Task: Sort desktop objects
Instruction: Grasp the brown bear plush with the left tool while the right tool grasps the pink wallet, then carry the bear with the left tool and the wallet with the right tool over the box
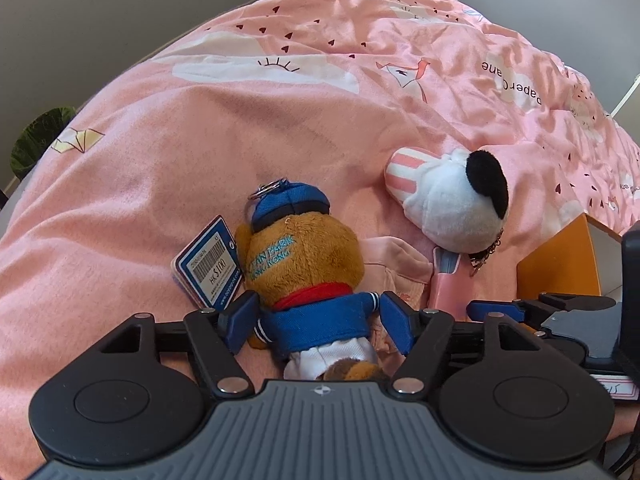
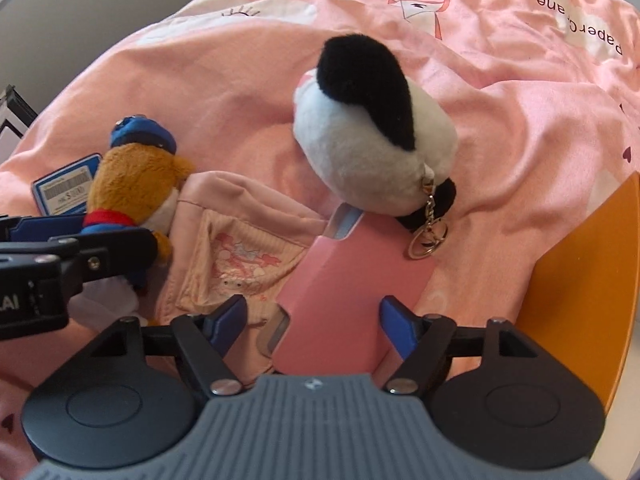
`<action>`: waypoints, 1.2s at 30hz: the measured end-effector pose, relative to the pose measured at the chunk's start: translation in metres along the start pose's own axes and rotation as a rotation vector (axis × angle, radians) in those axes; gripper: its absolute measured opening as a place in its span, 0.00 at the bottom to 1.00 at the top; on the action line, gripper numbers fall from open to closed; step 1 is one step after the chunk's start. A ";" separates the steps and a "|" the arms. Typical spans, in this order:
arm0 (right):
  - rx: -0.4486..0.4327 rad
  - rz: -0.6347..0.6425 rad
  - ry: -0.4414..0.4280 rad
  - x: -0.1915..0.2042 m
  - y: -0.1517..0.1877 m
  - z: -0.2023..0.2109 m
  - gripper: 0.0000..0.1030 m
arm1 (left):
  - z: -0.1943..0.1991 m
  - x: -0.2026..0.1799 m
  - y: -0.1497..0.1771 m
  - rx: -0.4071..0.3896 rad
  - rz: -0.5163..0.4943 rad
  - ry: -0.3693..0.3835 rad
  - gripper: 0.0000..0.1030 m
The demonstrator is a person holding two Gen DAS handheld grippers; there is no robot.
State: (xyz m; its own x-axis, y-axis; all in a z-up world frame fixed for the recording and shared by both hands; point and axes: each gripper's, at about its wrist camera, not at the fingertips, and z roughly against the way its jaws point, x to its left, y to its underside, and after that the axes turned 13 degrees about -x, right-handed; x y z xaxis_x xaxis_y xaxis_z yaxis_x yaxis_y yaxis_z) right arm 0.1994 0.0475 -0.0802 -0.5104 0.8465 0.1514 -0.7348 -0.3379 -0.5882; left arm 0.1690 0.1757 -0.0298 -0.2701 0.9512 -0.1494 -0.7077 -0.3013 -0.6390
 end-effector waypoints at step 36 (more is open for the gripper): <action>-0.120 0.046 0.102 -0.006 -0.003 0.063 0.23 | 0.017 -0.010 0.008 -0.046 -0.067 -0.004 0.65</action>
State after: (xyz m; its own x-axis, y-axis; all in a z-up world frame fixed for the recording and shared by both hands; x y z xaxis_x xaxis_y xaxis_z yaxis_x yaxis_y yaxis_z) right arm 0.1764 0.0179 -0.0295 -0.4901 0.8705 0.0444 -0.6499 -0.3310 -0.6842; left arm 0.1548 0.1621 -0.0208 -0.2257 0.9689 -0.1019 -0.6937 -0.2333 -0.6814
